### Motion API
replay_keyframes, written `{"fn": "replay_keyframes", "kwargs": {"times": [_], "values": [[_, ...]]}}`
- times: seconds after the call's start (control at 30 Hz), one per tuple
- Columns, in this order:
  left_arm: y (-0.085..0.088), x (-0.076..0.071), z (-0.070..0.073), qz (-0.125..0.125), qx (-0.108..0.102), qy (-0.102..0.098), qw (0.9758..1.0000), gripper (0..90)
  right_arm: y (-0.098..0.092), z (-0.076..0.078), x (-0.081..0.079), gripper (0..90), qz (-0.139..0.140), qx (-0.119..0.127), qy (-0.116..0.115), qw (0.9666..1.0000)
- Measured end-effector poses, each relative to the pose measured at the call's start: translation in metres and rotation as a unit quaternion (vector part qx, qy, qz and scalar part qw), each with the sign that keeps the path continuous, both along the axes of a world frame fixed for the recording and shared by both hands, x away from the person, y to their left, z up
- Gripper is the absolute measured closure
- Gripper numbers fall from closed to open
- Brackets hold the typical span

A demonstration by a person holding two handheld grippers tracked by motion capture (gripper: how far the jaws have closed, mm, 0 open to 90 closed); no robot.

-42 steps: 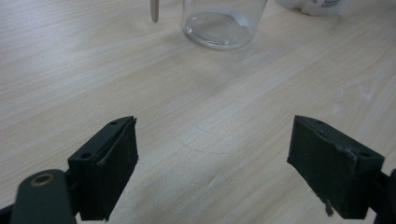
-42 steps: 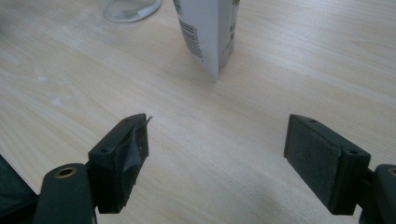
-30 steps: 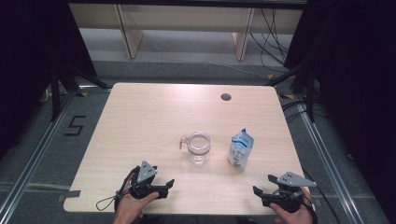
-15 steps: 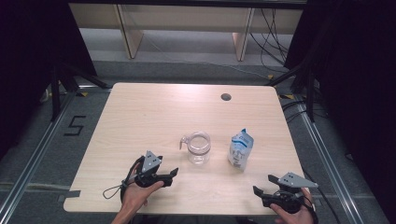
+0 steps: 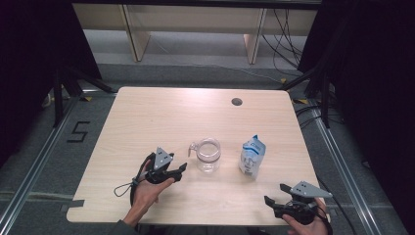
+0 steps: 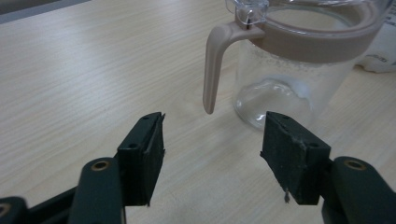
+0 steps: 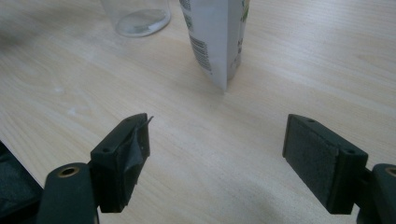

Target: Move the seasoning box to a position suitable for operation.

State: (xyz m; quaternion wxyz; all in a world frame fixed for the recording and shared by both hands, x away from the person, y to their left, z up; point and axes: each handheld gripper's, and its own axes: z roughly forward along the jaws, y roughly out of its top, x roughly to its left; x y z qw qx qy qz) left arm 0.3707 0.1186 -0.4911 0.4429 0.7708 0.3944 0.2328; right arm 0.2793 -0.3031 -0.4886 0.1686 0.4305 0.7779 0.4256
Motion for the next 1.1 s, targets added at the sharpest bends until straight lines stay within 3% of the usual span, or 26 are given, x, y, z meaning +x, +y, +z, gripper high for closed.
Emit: {"fn": "replay_keyframes", "kwargs": {"times": [0.07,0.2,0.3,0.33,0.5,0.53,0.93,1.1], "values": [[-0.004,0.006,0.001,0.002,0.007,-0.007,1.0,43.0,0.001,0.001,-0.002,23.8,-0.005,0.002,0.013,0.9999],[-0.008,0.011,0.0,-0.001,0.011,-0.012,0.9999,46.4,0.001,0.0,-0.002,24.0,-0.005,0.001,0.013,0.9999],[-0.013,0.016,-0.002,-0.002,0.007,-0.012,0.9999,49.9,0.0,0.0,0.0,24.1,0.001,-0.006,0.004,1.0],[-0.014,0.017,-0.002,-0.002,0.008,-0.01,0.9999,51.2,0.001,0.0,-0.002,24.1,-0.005,0.002,0.016,0.9999],[-0.017,0.021,-0.003,-0.004,-0.004,-0.006,1.0,53.9,0.002,0.0,-0.002,24.1,-0.006,0.001,0.021,0.9998],[-0.017,0.023,-0.005,-0.002,0.006,-0.007,1.0,55.3,0.002,0.0,-0.002,24.1,-0.003,0.001,0.019,0.9998],[-0.029,0.033,-0.008,-0.001,0.016,-0.018,0.9997,61.1,0.003,0.0,-0.002,24.4,-0.006,0.002,0.021,0.9998],[-0.03,0.034,-0.007,0.002,0.019,-0.024,0.9995,68.2,0.003,0.0,-0.002,24.4,-0.006,0.004,0.023,0.9997]]}}
